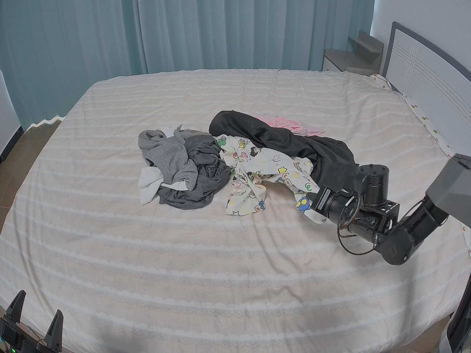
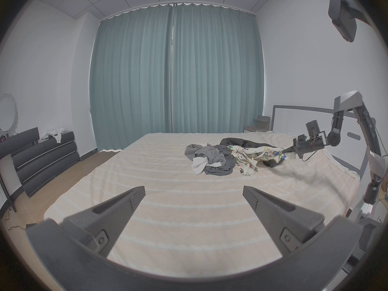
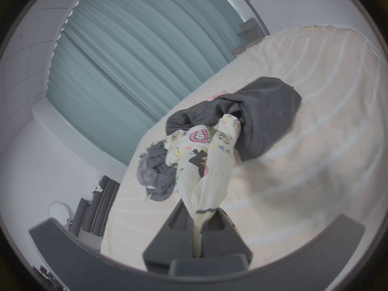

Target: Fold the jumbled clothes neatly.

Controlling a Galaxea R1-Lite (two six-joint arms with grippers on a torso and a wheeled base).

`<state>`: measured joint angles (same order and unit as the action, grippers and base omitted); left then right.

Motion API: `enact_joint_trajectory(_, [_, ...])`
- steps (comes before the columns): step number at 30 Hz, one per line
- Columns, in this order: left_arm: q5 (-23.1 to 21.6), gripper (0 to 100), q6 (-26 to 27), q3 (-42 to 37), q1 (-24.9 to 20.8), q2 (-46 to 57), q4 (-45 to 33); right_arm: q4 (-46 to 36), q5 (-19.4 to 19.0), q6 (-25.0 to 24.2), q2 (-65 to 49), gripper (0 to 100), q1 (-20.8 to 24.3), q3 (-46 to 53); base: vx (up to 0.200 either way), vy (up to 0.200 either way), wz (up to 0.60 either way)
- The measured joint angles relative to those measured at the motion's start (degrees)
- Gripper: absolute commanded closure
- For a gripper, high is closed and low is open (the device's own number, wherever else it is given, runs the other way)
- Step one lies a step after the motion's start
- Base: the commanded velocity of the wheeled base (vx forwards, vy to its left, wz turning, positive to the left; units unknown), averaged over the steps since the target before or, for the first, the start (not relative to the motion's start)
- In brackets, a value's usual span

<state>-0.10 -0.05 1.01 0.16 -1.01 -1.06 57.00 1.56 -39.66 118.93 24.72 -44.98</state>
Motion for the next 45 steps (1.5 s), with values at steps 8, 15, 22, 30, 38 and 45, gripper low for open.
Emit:
enact_joint_trajectory(8, [0.0,0,0.0,0.0,0.0,0.0,0.0,1.5,-0.9,0.1,-10.5,100,4.4,6.0,0.000,0.000,0.00])
enact_joint_trajectory(15, [-0.1,0,0.3,0.0,0.0,0.0,0.2,1.1,-0.9,0.3,-18.2,100,8.4,8.6,0.000,0.000,0.00])
enact_joint_trajectory(22, [-1.3,0,0.5,0.0,0.0,0.0,0.4,-2.9,-2.0,1.8,-26.8,100,11.4,9.0,0.000,0.000,0.00])
enact_joint_trajectory(30, [-5.6,0,-8.5,8.9,-1.0,-3.8,2.4,-7.6,-4.2,2.8,-33.6,100,12.8,5.2,0.000,0.000,0.00])
enact_joint_trajectory(38, [-17.7,0,-8.8,21.5,-4.3,-21.0,4.8,-15.2,-6.2,4.6,-36.0,100,15.0,-3.4,0.000,0.000,0.00])
enact_joint_trajectory(45, [-24.2,0,-6.7,23.5,-14.2,-39.4,7.7,-22.5,-6.9,8.3,-36.5,100,19.2,-12.6,0.000,0.000,0.00])
